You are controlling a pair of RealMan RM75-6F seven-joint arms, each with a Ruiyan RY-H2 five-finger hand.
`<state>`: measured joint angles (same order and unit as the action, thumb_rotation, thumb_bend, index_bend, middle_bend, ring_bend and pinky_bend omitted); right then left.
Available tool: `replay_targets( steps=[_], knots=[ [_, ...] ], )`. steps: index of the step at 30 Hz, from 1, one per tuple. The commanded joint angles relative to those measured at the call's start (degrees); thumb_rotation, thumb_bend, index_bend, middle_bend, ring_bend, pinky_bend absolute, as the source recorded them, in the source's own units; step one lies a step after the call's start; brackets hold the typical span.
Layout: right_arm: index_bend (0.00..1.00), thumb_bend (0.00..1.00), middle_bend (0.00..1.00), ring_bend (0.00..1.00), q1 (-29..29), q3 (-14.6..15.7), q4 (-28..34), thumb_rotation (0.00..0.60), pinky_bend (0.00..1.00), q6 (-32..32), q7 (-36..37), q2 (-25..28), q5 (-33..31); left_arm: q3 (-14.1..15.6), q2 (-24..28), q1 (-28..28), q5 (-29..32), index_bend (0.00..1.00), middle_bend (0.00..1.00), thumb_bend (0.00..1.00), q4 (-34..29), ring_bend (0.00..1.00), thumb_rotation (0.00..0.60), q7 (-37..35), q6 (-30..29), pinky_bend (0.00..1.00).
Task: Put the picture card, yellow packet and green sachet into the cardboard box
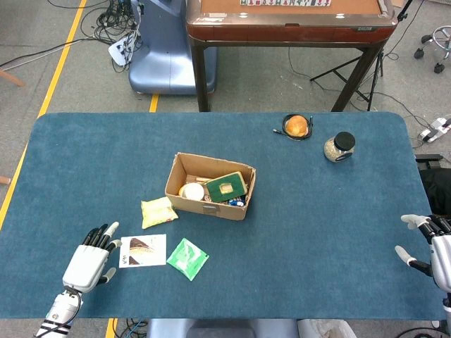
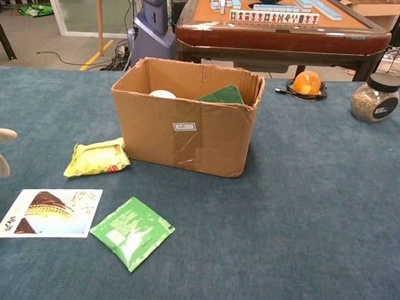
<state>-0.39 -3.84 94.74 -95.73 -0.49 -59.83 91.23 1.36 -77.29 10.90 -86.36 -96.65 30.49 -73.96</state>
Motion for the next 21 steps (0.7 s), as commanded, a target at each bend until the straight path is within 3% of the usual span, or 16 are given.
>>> replay_targets(
  steps=[1, 10, 21],
  knots=[
    [0.39, 0.05, 0.48, 0.36, -0.13, -0.01, 0.02, 0.6, 0.42, -0.16, 0.19, 0.11, 0.11, -0.01, -1.31, 0.47, 1.31, 0.34, 0.0, 0.2, 0.23, 0.0, 0.6, 1.73, 1.2, 0.0],
    [0.39, 0.05, 0.48, 0.36, -0.99, -0.01, 0.09, 0.6, 0.42, -1.66, 1.17, 0.58, 0.86, 0.37, -3.4, 2.05, 3.71, 0.35, 0.0, 0.2, 1.18, 0.0, 0.6, 3.42, 4.46, 0.0],
    [0.39, 0.05, 0.48, 0.36, -1.44, -0.11, 0.03, 0.6, 0.42, -2.15, 1.81, 0.79, 1.11, -0.05, -5.08, 2.89, 4.81, 0.35, 0.0, 0.17, 3.07, 0.0, 0.6, 3.53, 4.33, 0.0]
  ],
)
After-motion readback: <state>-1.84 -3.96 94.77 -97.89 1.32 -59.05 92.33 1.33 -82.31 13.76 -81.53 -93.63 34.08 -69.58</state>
